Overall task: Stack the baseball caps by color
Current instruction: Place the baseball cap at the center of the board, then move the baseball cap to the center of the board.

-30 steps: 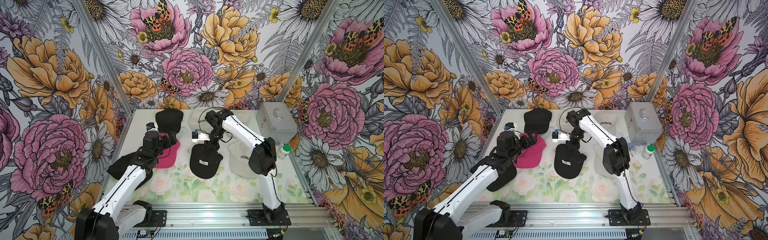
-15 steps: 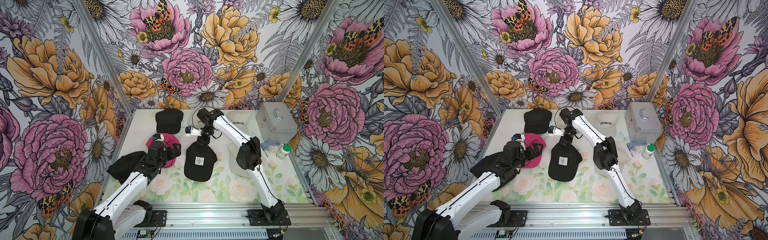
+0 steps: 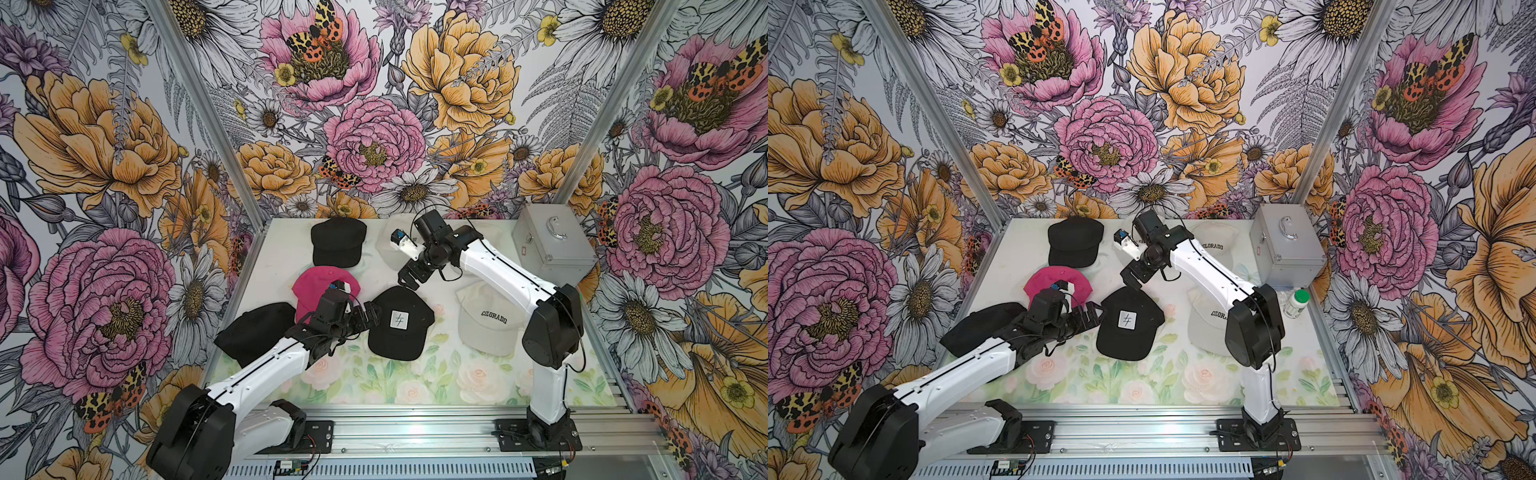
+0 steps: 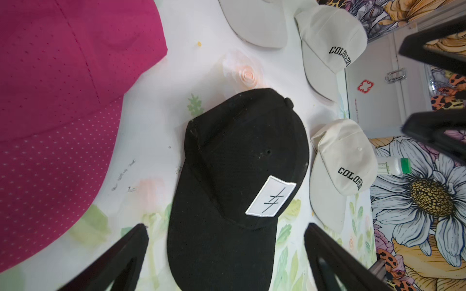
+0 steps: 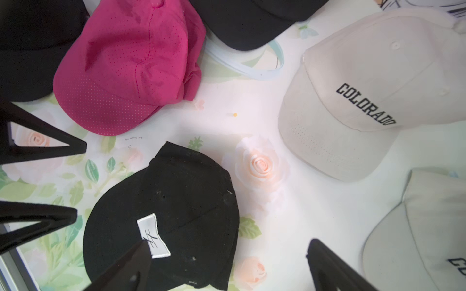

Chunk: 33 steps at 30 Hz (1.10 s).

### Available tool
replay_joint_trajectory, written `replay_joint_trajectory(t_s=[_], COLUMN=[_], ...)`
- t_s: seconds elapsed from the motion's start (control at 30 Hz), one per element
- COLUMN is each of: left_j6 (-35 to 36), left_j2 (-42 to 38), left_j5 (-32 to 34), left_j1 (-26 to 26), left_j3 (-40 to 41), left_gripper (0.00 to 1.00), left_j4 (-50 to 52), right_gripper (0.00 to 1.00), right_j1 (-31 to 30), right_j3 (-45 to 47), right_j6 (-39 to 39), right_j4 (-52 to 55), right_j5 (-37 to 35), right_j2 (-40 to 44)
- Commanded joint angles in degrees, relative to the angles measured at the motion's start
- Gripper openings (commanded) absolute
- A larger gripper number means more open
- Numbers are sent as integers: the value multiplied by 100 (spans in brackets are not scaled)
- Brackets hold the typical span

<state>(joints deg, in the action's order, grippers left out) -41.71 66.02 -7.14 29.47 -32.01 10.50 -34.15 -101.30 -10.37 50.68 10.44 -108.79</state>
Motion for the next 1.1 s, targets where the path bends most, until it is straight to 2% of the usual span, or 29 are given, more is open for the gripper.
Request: replay_joint_trajectory(t_s=[0.0, 0.23, 0.37, 0.47, 0.6, 0.8, 1.07], left_j6=[-9, 167, 112, 97, -25, -397, -727], left_j2=[236, 897, 1216, 1341, 1389, 1775, 2111], left_j5=[-127, -582, -765, -781, -768, -950, -980], left_j1=[124, 185, 190, 215, 226, 448, 516], left_j3=[-178, -279, -261, -263, -220, -289, -387], left_gripper=[99, 99, 99, 99, 99, 99, 99], left_j4=[-101, -452, -652, -673, -678, -673, -772], right_gripper=[99, 99, 99, 100, 100, 100, 99], right_j1=[23, 5, -30, -39, -105, -311, -522], right_j3=[893, 3825, 5221, 6185, 6836, 7174, 7147], right_j6=[1278, 3918, 5388, 6129, 6337, 6346, 6684], right_j4=[-1441, -4098, -5024, -5620, -5853, -6420, -7248], right_j5=[-681, -1200, -1319, -1293, -895, -6, 35], right_j2=[611, 2191, 2845, 3292, 3479, 3127, 2164])
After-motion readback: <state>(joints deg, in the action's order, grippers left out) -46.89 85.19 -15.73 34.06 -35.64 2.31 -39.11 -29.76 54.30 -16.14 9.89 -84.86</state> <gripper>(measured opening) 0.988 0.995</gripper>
